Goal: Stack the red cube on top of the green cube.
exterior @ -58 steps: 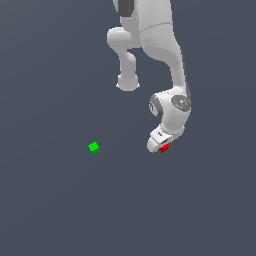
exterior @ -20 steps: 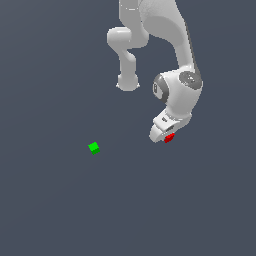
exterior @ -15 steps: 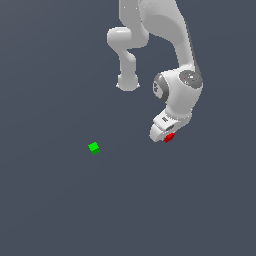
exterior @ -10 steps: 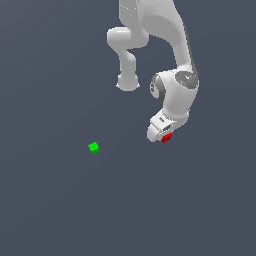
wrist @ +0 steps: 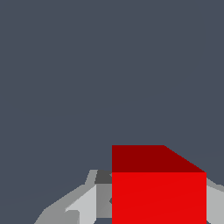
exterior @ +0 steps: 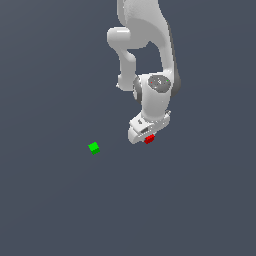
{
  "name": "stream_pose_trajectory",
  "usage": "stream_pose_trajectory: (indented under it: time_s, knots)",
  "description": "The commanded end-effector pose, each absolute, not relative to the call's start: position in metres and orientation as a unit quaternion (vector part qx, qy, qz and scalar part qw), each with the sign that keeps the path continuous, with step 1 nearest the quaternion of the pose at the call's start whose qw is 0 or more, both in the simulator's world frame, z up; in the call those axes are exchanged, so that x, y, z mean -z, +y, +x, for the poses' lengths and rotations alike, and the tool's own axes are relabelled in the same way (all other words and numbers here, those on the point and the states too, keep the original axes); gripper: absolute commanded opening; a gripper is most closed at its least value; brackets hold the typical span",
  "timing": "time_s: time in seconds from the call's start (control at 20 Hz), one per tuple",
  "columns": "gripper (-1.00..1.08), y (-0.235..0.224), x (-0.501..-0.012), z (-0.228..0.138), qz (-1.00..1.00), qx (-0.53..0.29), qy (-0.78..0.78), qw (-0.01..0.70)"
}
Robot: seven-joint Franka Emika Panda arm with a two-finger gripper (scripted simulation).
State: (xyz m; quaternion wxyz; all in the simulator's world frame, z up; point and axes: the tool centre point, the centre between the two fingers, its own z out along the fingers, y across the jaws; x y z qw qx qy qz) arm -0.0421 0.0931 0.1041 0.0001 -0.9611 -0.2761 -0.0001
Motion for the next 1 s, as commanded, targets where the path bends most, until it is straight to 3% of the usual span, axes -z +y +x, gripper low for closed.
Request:
stream_pose_trajectory:
  time_s: [0.0,0.55,0.95]
  knots:
    - [-1.00,0.063,-0.100,-0.042,-0.961,0.000,-0.276,0.000]
    - [-1.00,-0.079,-0.077,-0.038,-0.961,0.000,-0.276,0.000]
    - [-1.00,-0.149,-0.066,-0.034,-0.961,0.000,-0.276,0.000]
